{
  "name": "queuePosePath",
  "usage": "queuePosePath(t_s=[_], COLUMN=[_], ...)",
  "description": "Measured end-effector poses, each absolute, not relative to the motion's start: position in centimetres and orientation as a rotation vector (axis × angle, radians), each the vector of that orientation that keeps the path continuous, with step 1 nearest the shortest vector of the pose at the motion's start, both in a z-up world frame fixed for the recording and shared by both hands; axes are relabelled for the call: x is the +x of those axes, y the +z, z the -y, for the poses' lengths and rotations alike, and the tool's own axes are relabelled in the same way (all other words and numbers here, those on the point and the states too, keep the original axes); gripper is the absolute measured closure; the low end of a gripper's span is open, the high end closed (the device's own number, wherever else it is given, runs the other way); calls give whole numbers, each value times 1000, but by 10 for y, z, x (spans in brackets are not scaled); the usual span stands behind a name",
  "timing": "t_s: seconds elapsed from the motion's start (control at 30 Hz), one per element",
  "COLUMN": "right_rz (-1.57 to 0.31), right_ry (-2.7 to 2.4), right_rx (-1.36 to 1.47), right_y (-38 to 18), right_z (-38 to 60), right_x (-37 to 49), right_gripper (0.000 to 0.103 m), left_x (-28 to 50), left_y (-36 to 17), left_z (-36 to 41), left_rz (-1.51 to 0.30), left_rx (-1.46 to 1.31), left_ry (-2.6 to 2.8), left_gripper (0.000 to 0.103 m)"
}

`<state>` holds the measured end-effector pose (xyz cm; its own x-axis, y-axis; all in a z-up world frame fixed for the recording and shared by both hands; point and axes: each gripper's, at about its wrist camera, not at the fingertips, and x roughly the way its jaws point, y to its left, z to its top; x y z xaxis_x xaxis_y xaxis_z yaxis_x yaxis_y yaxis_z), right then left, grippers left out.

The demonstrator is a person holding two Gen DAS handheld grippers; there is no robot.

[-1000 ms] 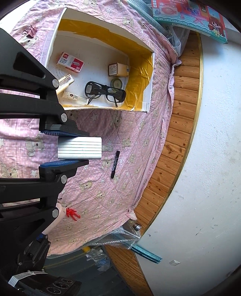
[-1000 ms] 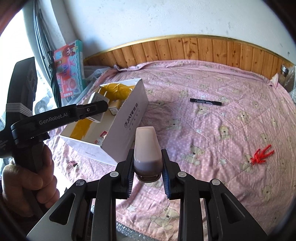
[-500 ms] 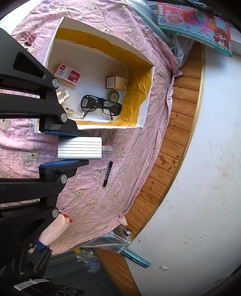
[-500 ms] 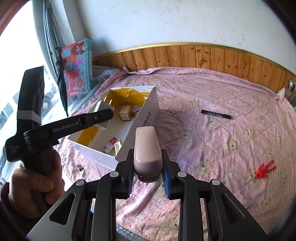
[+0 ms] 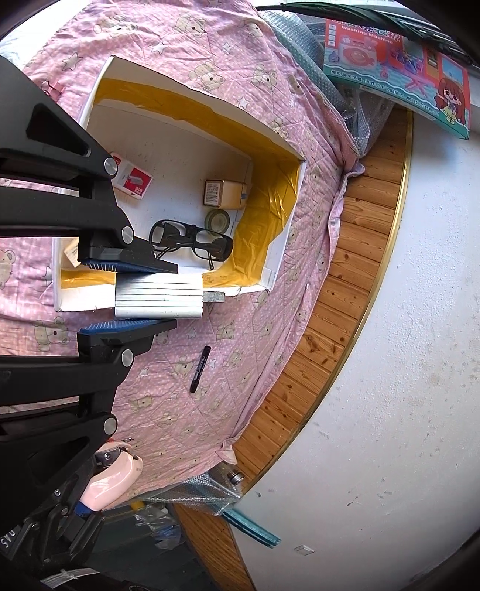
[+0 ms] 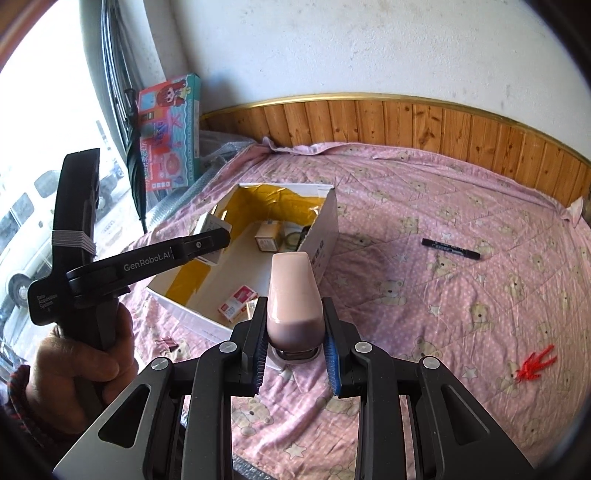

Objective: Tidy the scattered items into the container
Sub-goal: 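Carry the charger in the left tool while the right tool carries the stapler over the box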

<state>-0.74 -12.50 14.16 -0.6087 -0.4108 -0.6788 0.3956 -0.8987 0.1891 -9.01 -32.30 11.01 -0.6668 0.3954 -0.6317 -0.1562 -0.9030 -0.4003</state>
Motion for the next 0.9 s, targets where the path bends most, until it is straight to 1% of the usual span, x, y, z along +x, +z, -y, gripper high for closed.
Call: queuePosePath(t_s=[0.9], right_rz=[-7], right_ry=[-2386], right_rx=[1040], right_y=[133], right_z=[171], right_x=[-50], right_gripper=[75], left_x=[-120], left_y=[86], left_z=[353], left_rz=[474], left_rx=[-1193], left_ry=[2621], left_gripper=[81])
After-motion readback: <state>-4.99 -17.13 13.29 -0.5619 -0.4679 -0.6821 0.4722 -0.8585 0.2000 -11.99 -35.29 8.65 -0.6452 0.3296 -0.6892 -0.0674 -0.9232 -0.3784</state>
